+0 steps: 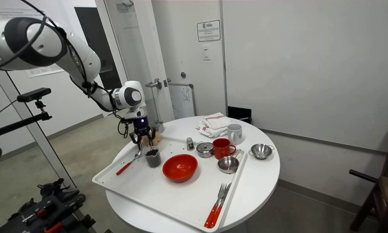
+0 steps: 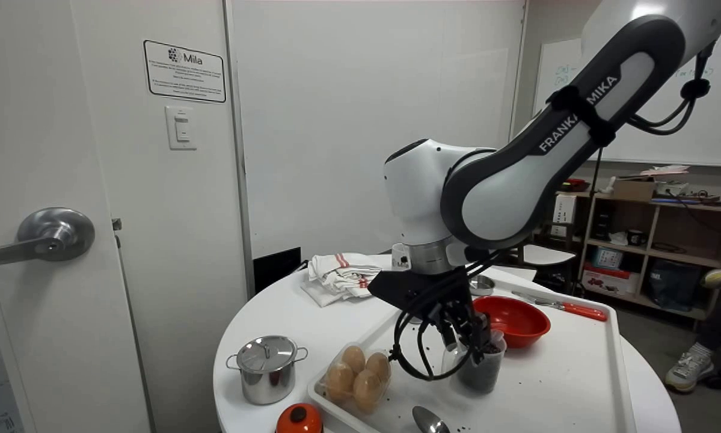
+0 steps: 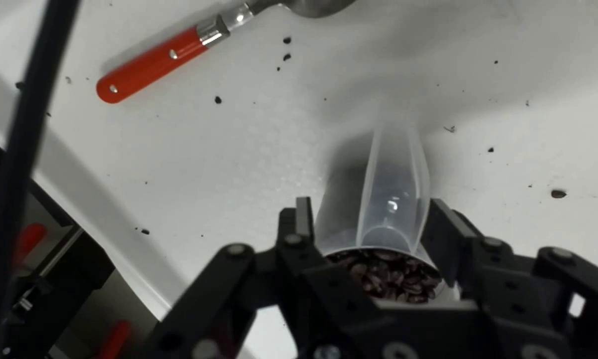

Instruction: Pour some of the contents in the jug into the red bowl on the table

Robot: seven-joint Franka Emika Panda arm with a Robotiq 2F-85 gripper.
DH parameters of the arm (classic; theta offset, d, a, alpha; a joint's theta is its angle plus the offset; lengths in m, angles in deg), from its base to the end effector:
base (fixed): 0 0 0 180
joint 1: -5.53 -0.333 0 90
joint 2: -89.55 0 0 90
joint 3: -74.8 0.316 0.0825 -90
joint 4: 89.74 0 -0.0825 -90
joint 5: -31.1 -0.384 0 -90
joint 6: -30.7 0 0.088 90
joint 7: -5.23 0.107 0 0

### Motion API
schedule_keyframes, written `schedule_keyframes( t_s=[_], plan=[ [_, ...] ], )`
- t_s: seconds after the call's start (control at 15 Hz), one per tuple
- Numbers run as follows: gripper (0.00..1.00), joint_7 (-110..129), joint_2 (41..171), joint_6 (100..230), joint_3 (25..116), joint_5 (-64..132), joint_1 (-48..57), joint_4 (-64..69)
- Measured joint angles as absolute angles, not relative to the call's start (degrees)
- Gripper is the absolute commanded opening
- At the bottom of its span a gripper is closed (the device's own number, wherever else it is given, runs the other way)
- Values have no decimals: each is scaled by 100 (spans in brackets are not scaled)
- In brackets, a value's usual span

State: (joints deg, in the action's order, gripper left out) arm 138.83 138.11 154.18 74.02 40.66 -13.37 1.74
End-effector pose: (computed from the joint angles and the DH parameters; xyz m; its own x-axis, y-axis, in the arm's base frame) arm 0.6250 0.1982 0.1118 -0.2917 -0.9130 0.2851 -0.9320 0.3384 0.1301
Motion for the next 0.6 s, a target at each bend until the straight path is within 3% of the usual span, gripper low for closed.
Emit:
schedule_keyframes(
  t_s=[0.2,0.27,0.6],
  plan=[
    [6,13875,13811,15450,7402,4055,-1337,176],
    [11,13871,13811,15453,7402,4048,-1337,176],
    [12,13864,13803,15460,7402,4001,-1337,180]
  ],
)
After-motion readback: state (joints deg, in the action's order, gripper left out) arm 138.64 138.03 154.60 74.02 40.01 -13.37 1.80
